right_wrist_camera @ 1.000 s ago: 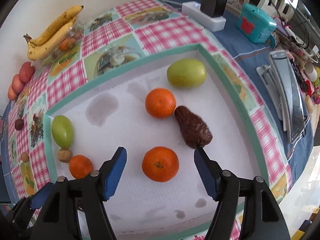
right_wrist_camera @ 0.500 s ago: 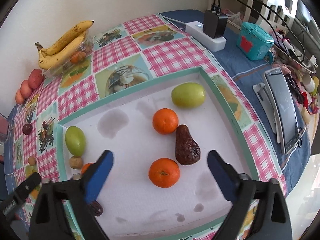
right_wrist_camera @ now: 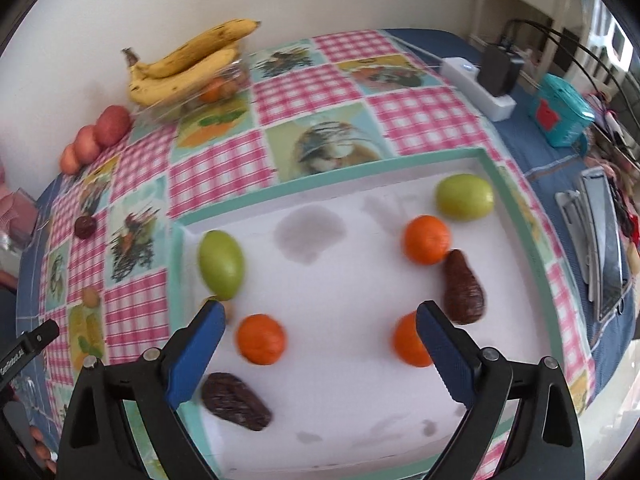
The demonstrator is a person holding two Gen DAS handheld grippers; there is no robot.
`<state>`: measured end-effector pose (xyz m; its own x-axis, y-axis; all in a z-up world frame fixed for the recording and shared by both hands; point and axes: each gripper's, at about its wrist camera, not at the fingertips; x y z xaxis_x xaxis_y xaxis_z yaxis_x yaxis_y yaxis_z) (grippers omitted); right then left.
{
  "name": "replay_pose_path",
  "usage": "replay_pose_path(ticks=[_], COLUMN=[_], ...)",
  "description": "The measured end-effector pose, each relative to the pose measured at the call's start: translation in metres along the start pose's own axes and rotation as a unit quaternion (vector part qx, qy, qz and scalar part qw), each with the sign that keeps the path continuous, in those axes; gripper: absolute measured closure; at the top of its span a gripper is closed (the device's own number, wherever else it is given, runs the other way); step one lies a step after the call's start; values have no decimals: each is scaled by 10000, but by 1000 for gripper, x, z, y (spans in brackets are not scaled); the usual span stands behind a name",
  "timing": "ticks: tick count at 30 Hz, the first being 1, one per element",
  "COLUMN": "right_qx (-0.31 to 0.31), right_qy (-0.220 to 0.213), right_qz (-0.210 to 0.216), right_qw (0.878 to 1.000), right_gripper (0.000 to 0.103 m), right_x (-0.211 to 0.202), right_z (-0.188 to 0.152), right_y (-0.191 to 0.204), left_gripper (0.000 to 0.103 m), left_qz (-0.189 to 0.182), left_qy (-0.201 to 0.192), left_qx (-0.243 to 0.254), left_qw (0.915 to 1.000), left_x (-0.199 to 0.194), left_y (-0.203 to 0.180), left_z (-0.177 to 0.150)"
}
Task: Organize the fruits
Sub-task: 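Move both open tools back from the tray toward the remaining date and brown fruit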
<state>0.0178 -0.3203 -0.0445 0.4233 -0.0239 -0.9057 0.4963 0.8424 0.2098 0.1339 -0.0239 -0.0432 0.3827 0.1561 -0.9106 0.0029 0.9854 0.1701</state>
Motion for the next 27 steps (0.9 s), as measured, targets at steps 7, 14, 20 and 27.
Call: replay_pose_path(ticks=[7,14,20,27], right_qx=[-325,-665,-898,-1132], right_qy=[-74,-91,-132,-37], right_qz=[250,509,638,830], right_qw=[9991,9964,9938,9901], right_gripper=[7,7,7,7], right_x=[4,11,13,27], right_z=[-3,-6,-4,2], right_y=[44,88,116,153], left_gripper=[0,0,0,0], left_qz=[358,406,473,405], left_qy=[-80,-184,-251,-189], left_qx=[-281,-413,-690,-942], left_qw=[9989,9982,9962,9945], left_x=[3,0,0,11], left_y=[34,51,73,84], left_z=[6,14,24,38])
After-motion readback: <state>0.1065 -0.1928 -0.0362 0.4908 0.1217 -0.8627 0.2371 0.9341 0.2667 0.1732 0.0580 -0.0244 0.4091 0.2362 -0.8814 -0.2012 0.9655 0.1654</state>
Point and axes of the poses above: each gripper's, at about its wrist camera, not at the fingertips, and x roughly the way its jaws point, y to its left, z to its top, and after that the axes turned 6 degrees about z, right-handed
